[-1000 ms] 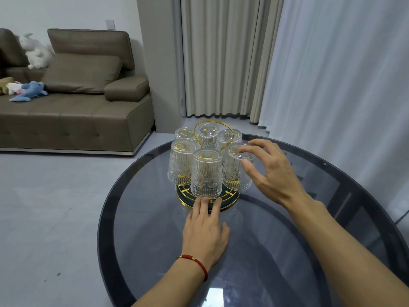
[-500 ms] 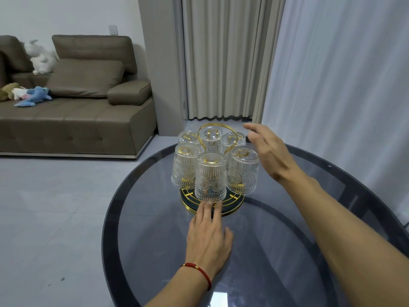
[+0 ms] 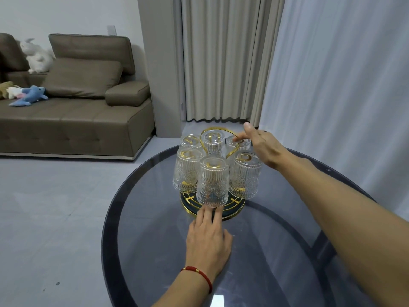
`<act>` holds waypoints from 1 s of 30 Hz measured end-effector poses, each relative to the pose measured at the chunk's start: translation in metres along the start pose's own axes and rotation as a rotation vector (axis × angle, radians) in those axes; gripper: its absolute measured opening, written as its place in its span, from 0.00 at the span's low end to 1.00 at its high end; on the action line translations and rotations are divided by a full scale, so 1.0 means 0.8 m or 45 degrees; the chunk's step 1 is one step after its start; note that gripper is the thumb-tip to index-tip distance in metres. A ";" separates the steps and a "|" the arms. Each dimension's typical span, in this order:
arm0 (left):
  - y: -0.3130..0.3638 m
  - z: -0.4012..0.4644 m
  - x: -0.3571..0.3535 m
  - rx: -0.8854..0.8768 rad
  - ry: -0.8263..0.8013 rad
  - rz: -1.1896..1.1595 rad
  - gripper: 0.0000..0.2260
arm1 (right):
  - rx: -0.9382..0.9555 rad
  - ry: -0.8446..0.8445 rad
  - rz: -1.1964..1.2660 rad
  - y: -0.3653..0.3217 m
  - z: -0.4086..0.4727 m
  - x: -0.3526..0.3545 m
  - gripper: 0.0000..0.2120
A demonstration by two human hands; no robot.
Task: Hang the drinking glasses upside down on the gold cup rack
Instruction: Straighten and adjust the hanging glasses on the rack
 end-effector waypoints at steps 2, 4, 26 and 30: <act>-0.001 0.000 0.000 -0.001 -0.008 -0.010 0.27 | 0.004 0.006 -0.027 0.002 0.000 0.003 0.35; -0.001 0.000 -0.001 -0.008 -0.016 -0.014 0.27 | 0.010 0.010 -0.063 0.003 -0.001 0.007 0.35; 0.000 0.000 0.002 -0.010 -0.029 -0.037 0.29 | 0.106 0.074 -0.353 -0.013 0.003 0.019 0.34; 0.000 0.000 0.003 0.001 -0.029 -0.047 0.29 | 0.102 0.080 -0.323 -0.015 0.004 0.016 0.34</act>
Point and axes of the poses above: each hand's wrist, its own z-axis towards the middle knuckle, its own x-axis out of the back of the hand, y = z × x, the point moved 7 cm from there along z, towards the middle knuckle, and after that the axes turned 6 degrees about z, right-handed, at the moved point
